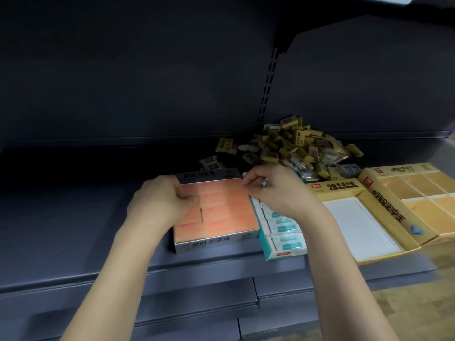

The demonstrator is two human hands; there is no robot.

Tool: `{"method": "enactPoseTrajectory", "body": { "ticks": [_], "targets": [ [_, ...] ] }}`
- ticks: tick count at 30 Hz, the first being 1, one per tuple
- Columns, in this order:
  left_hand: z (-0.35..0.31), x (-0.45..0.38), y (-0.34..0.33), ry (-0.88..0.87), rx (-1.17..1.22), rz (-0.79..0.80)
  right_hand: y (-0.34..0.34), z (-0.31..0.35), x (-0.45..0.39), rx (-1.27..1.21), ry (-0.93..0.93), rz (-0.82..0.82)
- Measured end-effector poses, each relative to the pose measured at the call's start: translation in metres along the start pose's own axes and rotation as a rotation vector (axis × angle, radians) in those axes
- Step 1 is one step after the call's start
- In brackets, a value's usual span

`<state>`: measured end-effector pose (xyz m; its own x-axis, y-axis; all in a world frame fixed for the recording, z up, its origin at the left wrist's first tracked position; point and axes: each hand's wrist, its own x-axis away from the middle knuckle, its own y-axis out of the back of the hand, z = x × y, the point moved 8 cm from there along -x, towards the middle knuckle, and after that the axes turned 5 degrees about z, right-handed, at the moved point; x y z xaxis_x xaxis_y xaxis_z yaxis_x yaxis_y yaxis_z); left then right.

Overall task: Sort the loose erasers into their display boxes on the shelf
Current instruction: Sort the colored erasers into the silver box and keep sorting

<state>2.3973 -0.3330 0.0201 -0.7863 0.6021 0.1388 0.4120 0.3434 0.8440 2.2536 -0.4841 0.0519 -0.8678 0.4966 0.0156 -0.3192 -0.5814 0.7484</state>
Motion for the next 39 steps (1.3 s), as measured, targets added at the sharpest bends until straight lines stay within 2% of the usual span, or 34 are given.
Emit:
{"method": "enactPoseTrajectory", "body": {
  "ticks": [5,9,16,29,39],
  "targets": [
    [-0.008,0.002,-0.004,0.037,-0.003,0.037,0.011,-0.019,0.003,-0.009,-0.006,-0.007],
    [-0.016,0.007,-0.012,0.095,-0.161,0.027,0.020,-0.032,0.002,-0.002,-0.004,0.021],
    [-0.027,0.018,-0.010,0.210,-0.150,-0.027,0.041,-0.051,0.000,0.037,0.042,0.075],
    [-0.137,0.021,-0.057,-0.023,0.016,-0.169,0.089,-0.102,0.004,0.113,0.111,0.142],
    [-0.207,-0.002,-0.078,-0.246,-0.008,-0.229,0.145,-0.143,0.006,0.242,0.068,0.060]
  ]
}}
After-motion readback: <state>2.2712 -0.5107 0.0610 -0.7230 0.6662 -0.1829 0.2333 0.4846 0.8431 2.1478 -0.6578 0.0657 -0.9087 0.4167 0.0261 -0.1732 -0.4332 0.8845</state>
